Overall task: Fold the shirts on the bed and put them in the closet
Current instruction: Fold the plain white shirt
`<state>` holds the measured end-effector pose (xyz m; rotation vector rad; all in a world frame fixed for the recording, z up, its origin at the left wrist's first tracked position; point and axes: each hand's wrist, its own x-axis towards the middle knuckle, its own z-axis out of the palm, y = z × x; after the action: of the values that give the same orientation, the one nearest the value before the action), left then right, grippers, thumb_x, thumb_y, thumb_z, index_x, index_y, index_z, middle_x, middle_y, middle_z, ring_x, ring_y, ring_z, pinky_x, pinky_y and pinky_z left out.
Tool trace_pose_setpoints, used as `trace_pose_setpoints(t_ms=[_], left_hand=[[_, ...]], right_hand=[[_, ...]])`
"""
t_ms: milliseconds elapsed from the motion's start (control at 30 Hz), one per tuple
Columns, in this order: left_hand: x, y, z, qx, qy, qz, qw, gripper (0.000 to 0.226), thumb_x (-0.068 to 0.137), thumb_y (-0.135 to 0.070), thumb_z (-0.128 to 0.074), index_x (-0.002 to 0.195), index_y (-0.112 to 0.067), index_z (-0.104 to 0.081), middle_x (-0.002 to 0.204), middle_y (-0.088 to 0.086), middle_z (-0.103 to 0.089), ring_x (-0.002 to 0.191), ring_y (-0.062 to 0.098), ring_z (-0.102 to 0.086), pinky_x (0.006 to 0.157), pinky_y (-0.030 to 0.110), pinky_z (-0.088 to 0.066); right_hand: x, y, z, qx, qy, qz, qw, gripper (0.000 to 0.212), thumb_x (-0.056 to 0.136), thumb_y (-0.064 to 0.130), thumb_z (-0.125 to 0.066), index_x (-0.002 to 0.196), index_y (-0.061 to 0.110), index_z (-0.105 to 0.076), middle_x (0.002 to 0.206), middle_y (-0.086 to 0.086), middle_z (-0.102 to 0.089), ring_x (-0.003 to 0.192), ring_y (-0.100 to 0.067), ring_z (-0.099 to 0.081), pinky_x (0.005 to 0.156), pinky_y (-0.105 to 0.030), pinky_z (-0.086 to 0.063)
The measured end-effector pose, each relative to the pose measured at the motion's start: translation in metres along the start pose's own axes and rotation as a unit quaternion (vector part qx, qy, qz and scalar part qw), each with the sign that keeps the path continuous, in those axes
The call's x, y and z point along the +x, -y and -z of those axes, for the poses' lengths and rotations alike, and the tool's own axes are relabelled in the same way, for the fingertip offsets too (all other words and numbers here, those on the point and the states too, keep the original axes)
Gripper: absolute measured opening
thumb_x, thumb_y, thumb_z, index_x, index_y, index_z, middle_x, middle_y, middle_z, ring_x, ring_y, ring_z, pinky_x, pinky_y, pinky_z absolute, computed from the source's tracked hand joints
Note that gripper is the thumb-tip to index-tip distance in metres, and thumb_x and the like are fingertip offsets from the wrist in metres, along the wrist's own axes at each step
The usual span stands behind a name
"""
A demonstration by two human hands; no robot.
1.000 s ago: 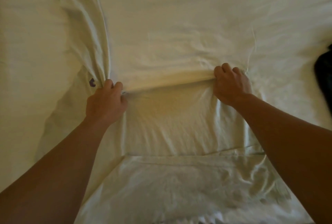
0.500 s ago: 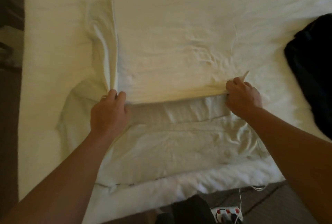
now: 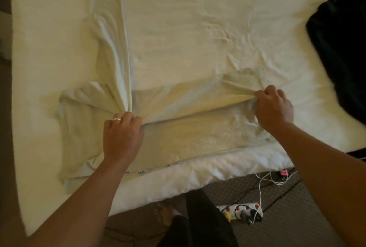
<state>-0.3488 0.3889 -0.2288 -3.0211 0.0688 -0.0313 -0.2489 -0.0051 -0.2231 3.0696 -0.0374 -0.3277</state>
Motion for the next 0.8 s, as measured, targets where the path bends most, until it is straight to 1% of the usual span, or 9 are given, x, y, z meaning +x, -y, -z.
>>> trace_pose_setpoints(t_ms=[100, 233, 300, 433, 533, 600, 667, 733, 800], left_hand=[[-0.005, 0.0, -0.001, -0.033, 0.01, 0.073, 0.997, 0.013, 0.094, -0.019, -0.055, 0.087, -0.012, -0.064, 0.084, 0.011, -0.062, 0.081, 0.036, -0.055, 0.067, 0.044, -0.033], [-0.011, -0.003, -0.008, 0.002, 0.032, 0.025, 0.999, 0.021, 0.087, -0.023, -0.053, 0.088, -0.013, -0.071, 0.095, 0.007, -0.066, 0.087, 0.035, -0.055, 0.078, 0.047, -0.033], [-0.005, -0.011, -0.005, -0.014, 0.041, 0.036, 0.998, 0.021, 0.08, -0.026, -0.056, 0.082, -0.014, -0.073, 0.102, 0.006, -0.065, 0.093, 0.032, -0.051, 0.083, 0.046, -0.029], [0.025, -0.026, 0.001, -0.063, 0.003, 0.081, 0.995, 0.02, 0.08, -0.028, -0.059, 0.075, -0.015, -0.073, 0.101, 0.006, -0.064, 0.094, 0.031, -0.052, 0.083, 0.044, -0.03], [0.055, -0.043, -0.004, -0.132, -0.012, 0.071, 0.989, 0.029, 0.084, -0.031, -0.057, 0.101, -0.013, -0.072, 0.113, 0.01, -0.064, 0.102, 0.035, -0.056, 0.087, 0.047, -0.039], [0.069, -0.057, -0.011, -0.149, 0.054, 0.059, 0.986, 0.051, 0.089, -0.042, -0.048, 0.129, -0.014, -0.063, 0.138, 0.014, -0.057, 0.122, 0.039, -0.051, 0.098, 0.052, -0.039], [0.074, -0.068, -0.023, -0.143, 0.145, 0.057, 0.977, 0.068, 0.097, -0.057, -0.038, 0.155, -0.021, -0.038, 0.162, 0.014, -0.031, 0.145, 0.041, -0.031, 0.113, 0.057, -0.028], [0.068, -0.072, -0.039, -0.142, 0.205, 0.073, 0.966, 0.08, 0.095, -0.074, -0.026, 0.163, -0.034, -0.008, 0.171, 0.008, 0.0, 0.155, 0.039, -0.004, 0.12, 0.063, -0.009], [0.061, -0.073, -0.051, -0.131, 0.218, 0.079, 0.964, 0.086, 0.089, -0.083, -0.013, 0.161, -0.04, 0.008, 0.17, 0.003, 0.015, 0.156, 0.036, 0.011, 0.119, 0.069, 0.002]], right_hand=[[0.0, -0.009, -0.003, 0.005, 0.013, -0.02, 1.0, 0.03, 0.086, 0.002, -0.054, 0.113, 0.01, -0.066, 0.113, -0.014, -0.056, 0.104, -0.038, -0.05, 0.076, -0.041, -0.043], [0.002, -0.013, -0.006, -0.044, 0.074, -0.007, 0.996, 0.029, 0.088, 0.011, -0.053, 0.11, 0.019, -0.07, 0.117, -0.007, -0.054, 0.11, -0.031, -0.045, 0.09, -0.042, -0.04], [0.004, -0.01, -0.005, -0.062, 0.082, -0.016, 0.995, 0.028, 0.086, 0.019, -0.051, 0.105, 0.021, -0.071, 0.118, -0.005, -0.053, 0.111, -0.029, -0.043, 0.093, -0.042, -0.038], [0.016, 0.005, 0.005, -0.005, 0.032, -0.045, 0.998, 0.034, 0.088, 0.032, -0.048, 0.105, 0.015, -0.072, 0.121, -0.006, -0.052, 0.112, -0.03, -0.042, 0.094, -0.046, -0.035], [0.021, 0.037, 0.006, 0.079, -0.044, 0.044, 0.995, 0.035, 0.09, 0.03, -0.051, 0.114, 0.012, -0.068, 0.13, -0.012, -0.054, 0.114, -0.036, -0.048, 0.093, -0.048, -0.038], [0.022, 0.067, -0.001, 0.1, -0.036, 0.117, 0.988, 0.04, 0.092, 0.032, -0.051, 0.125, 0.013, -0.062, 0.141, -0.014, -0.05, 0.121, -0.037, -0.049, 0.095, -0.05, -0.041], [0.024, 0.093, -0.012, 0.099, 0.038, 0.152, 0.983, 0.053, 0.098, 0.04, -0.043, 0.146, 0.018, -0.046, 0.161, -0.013, -0.029, 0.142, -0.038, -0.034, 0.108, -0.054, -0.035], [0.025, 0.103, -0.027, 0.078, 0.095, 0.158, 0.98, 0.062, 0.103, 0.05, -0.029, 0.159, 0.025, -0.02, 0.169, -0.01, 0.0, 0.154, -0.035, -0.007, 0.12, -0.054, -0.017], [0.026, 0.093, -0.041, 0.065, 0.109, 0.151, 0.98, 0.067, 0.102, 0.06, -0.02, 0.161, 0.034, -0.002, 0.168, -0.006, 0.016, 0.155, -0.03, 0.01, 0.122, -0.055, -0.003]])
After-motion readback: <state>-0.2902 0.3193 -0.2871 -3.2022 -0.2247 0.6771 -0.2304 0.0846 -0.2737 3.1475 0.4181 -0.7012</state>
